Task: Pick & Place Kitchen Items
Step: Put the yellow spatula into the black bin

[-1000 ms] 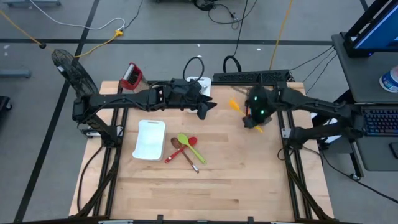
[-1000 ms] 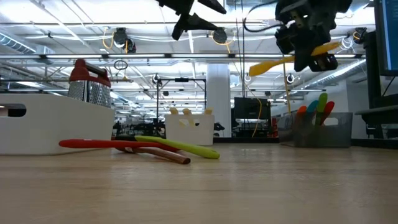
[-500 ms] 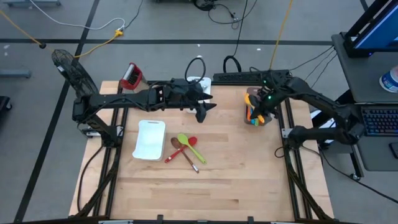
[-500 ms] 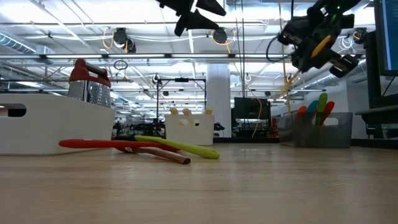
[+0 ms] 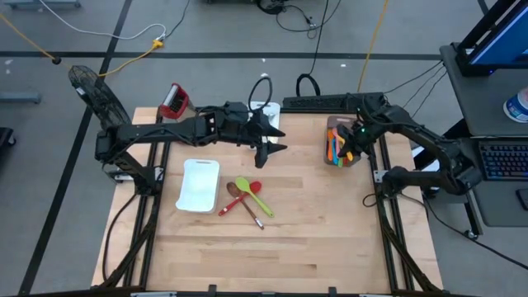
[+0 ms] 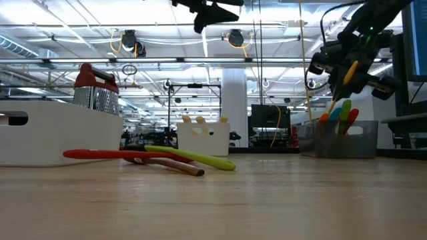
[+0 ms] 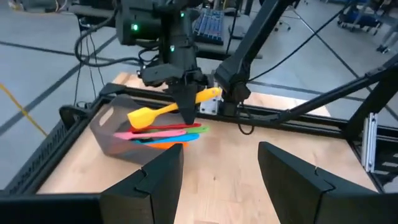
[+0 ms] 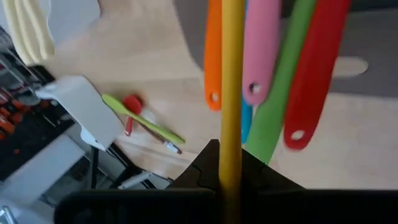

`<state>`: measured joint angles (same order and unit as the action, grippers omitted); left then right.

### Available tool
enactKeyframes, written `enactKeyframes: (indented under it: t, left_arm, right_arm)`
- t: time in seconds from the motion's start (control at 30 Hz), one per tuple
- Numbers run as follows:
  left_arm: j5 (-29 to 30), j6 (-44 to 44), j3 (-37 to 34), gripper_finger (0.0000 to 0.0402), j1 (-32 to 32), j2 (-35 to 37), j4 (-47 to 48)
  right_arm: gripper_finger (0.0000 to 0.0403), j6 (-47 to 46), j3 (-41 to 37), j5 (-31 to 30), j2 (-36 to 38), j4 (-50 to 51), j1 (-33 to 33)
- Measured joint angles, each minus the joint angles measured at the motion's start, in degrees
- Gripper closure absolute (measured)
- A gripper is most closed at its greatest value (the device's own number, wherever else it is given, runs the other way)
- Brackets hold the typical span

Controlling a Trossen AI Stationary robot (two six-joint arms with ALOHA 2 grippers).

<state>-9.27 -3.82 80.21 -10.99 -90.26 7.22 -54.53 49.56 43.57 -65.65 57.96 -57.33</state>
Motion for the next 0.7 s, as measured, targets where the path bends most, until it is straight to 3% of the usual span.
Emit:
enactKeyframes:
  t: [0.27,0.7]
  left_arm:
    - [-2.0,0.7,-2.9,0.0188,-1.5,4.1,-4.2]
    - [-2.9,-3.8,-24.9,0.0188,-4.3,18.5,-17.4]
  right_arm:
    - [0.0397,-2.8,-3.7,0.1,0.0,-7.2,-3.9]
    - [0.0389,-3.6,-5.9,1.2,0.0,-11.0,-4.6]
